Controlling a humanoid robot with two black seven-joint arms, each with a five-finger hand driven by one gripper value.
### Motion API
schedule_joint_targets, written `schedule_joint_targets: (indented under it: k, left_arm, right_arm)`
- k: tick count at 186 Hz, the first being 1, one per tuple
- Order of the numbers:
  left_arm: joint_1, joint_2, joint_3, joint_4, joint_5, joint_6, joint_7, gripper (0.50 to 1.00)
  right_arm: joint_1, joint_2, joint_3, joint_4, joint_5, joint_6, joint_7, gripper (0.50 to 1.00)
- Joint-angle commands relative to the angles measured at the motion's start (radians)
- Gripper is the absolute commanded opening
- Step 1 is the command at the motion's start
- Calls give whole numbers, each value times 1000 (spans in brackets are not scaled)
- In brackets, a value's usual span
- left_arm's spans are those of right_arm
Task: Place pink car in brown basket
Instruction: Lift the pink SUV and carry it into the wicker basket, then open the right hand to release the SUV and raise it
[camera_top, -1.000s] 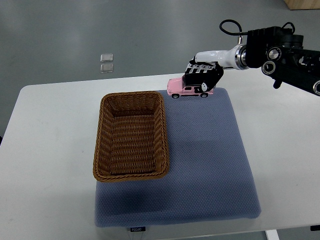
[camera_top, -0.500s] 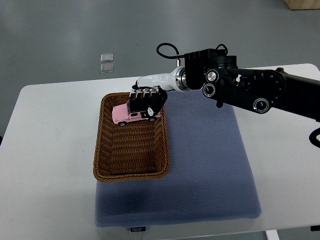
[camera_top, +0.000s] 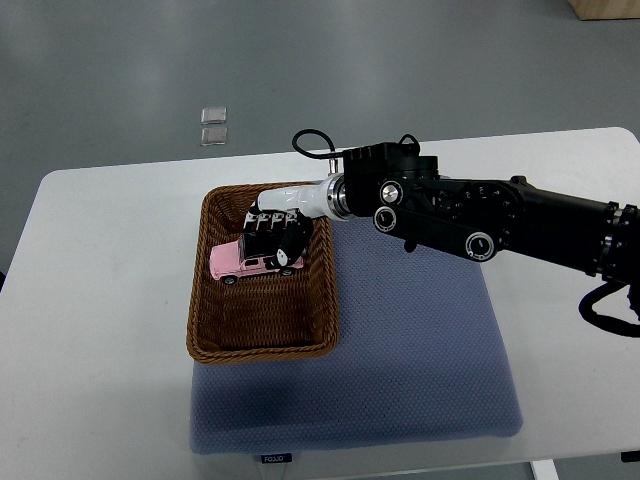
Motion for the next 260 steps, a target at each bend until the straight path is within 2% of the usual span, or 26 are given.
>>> schedule_joint_targets:
  k: [1,9,27,40,51,97,127,153,186,229,260]
  left_arm:
    - [1,0,0,0,0,0,0,1000]
    - [0,0,0,0,0,0,0,1000]
    - [0,0,0,0,0,0,0,1000]
    - [0,0,0,0,0,0,0,1000]
    - [0,0,0,0,0,0,0,1000]
    - [0,0,0,0,0,0,0,1000]
    - [0,0,0,0,0,0,0,1000]
    - [0,0,0,0,0,0,0,1000]
    - [0,0,0,0,0,0,0,1000]
    - [0,0,0,0,0,0,0,1000]
    - [0,0,0,0,0,0,0,1000]
  right_arm:
    - [-4,3,-1,-11,0,-27,0,748]
    - [-4,2,1,-11,0,-27,2,797]
    - [-4,0,1,-11,2,-27,3,854]
    - [-4,0,1,-11,2,-27,17,866]
    - [-4,0,1,-11,2,-27,35,897]
    - [2,-18,7,-11,3,-30,43,901]
    - [2,-53,91,-17,12,-30,51,901]
    - [-7,-99,197,-48,20,-34,86,899]
    - [-136,-107,396,-59,64,-135,98,899]
    - [-231,-107,550,-94,278,-374,184,901]
    - [-262,-103,680,-108,406,-414,189,901]
